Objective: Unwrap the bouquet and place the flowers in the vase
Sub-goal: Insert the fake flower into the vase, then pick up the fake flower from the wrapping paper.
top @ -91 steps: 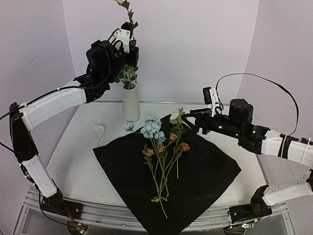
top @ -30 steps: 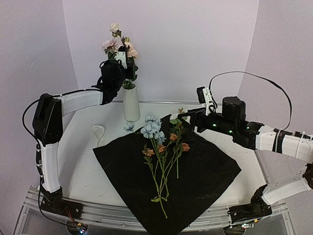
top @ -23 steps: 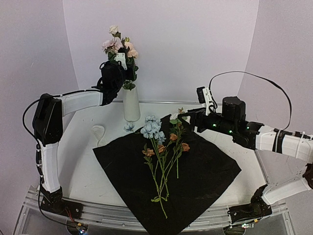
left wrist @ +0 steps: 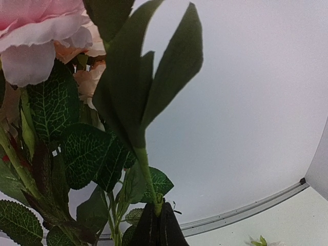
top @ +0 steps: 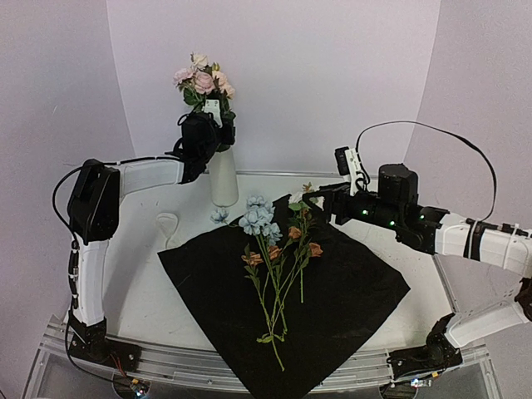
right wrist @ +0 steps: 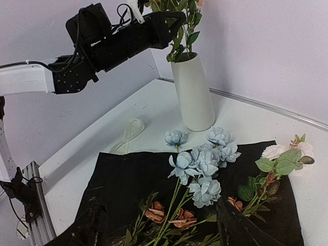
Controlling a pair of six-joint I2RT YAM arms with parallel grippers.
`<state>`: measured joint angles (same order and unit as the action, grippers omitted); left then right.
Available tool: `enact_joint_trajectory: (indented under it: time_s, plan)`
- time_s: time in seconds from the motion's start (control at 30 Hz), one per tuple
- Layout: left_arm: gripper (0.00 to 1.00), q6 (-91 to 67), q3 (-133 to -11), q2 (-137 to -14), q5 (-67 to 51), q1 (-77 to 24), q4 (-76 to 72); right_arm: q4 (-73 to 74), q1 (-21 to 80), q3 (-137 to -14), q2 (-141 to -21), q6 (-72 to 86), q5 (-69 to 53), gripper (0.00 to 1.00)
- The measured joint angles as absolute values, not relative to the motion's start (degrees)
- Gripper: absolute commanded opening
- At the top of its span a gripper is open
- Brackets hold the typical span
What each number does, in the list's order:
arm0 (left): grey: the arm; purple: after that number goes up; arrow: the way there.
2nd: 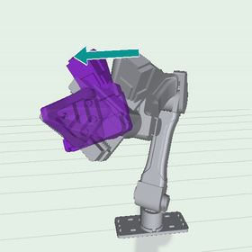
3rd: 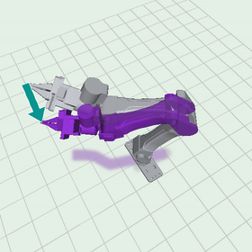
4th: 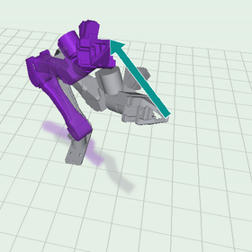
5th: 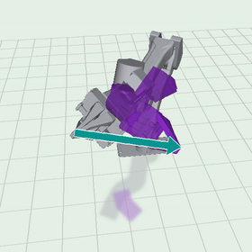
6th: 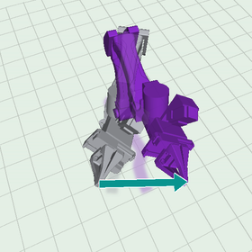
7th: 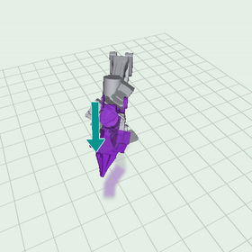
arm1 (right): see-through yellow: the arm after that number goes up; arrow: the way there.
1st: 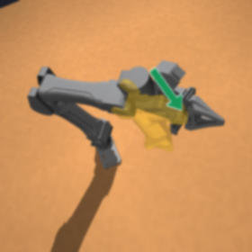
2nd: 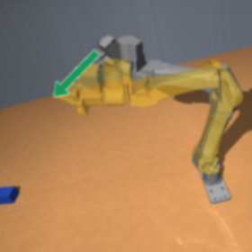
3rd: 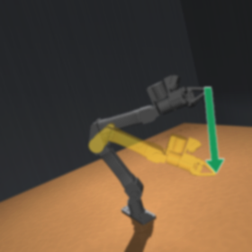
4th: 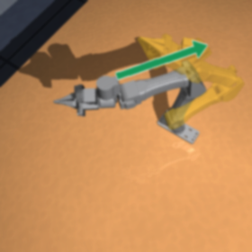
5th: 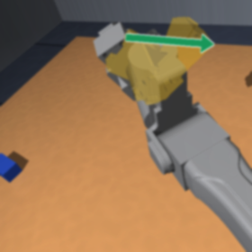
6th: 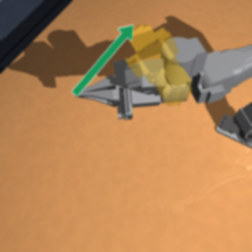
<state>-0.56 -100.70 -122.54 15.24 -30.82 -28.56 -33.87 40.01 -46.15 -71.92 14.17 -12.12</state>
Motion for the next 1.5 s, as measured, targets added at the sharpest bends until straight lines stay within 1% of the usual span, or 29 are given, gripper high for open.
enact_joint_trajectory:
  time_s: [0.37,0.4,0.5,0.53,0.6,0.67,0.97,1.33,1.5]
  plan:
    - [0.00,-1.3,-93.2,-122.5,17.7,-30.3,-29.1,-33.9,40.0,-46.2,-71.9,14.2,-12.0,0.73]
    - [0.03,-1.4,-93.0,-122.5,17.8,-30.3,-29.2,-33.9,40.0,-46.2,-71.9,14.2,-12.0,0.73]
    - [0.28,-1.6,-92.3,-122.4,17.8,-30.2,-29.6,-33.9,40.0,-46.2,-71.9,14.2,-12.0,0.73]
    - [0.35,-1.5,-92.1,-122.3,17.9,-30.2,-29.5,-33.9,40.0,-46.2,-71.9,14.2,-12.0,0.73]
    - [0.41,-2.1,-91.5,-122.0,17.8,-30.2,-29.4,-33.9,40.0,-46.2,-71.9,14.2,-12.0,0.73]
    - [0.45,-2.1,-90.6,-121.5,17.9,-30.2,-29.2,-33.9,40.0,-46.2,-71.9,14.2,-12.0,0.73]
    - [0.53,-3.3,-86.2,-116.4,17.6,-30.2,-29.0,-33.9,40.0,-46.2,-71.9,14.4,-12.2,0.73]
    - [0.60,-7.3,-75.7,-106.1,17.3,-30.2,-28.9,-33.9,40.0,-46.2,-71.9,14.9,-12.7,0.74]
    - [0.65,-11.0,-70.2,-100.2,13.7,-30.2,-26.9,-33.9,40.0,-46.2,-72.6,15.6,-12.6,0.73]
